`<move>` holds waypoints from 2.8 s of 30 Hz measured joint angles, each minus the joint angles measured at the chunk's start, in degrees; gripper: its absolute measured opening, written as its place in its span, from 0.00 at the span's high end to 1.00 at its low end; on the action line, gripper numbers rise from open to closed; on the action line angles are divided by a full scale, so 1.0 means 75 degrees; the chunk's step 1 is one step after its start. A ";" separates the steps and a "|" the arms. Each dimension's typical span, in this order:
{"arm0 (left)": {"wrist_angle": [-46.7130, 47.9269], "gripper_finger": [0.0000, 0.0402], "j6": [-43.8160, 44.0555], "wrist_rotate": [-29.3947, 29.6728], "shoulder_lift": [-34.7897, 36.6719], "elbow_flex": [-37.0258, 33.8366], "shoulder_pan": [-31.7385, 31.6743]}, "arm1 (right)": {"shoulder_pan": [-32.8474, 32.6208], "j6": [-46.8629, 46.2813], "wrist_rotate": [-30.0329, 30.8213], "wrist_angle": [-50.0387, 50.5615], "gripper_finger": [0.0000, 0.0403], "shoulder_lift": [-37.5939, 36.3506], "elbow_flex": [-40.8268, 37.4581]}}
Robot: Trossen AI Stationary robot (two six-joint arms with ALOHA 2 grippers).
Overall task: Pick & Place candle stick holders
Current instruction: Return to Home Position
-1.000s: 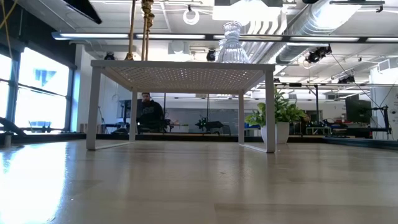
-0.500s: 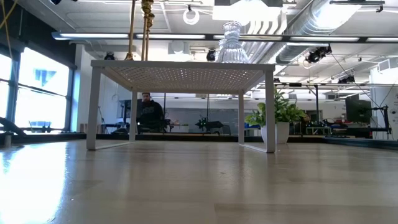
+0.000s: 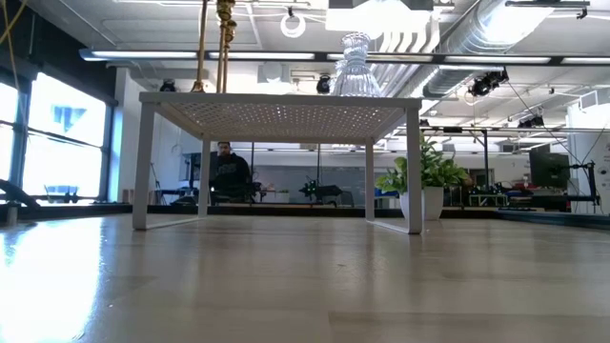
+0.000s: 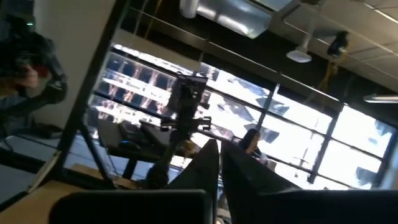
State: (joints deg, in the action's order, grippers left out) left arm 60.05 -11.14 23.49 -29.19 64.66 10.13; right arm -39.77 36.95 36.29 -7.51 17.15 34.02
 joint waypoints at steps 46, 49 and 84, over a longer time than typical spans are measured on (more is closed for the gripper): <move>0.0877 1.00 0.0709 0.0979 0.3675 -0.0676 0.2478 | -0.0006 -0.1374 -0.0673 0.3361 1.00 -0.2093 -0.0441; 0.1043 1.00 0.1299 0.1422 0.3839 -0.1234 0.3046 | -0.0006 -0.1575 -0.0655 0.3366 1.00 -0.2090 -0.0572; -0.2858 1.00 0.3465 -0.1007 0.3838 -0.4286 0.5053 | 0.0006 -0.2710 -0.1036 0.0894 1.00 -0.2090 -0.2908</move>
State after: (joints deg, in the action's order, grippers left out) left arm 38.61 14.85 15.94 -0.40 32.52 48.03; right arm -39.72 16.62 28.51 -0.80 1.48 12.21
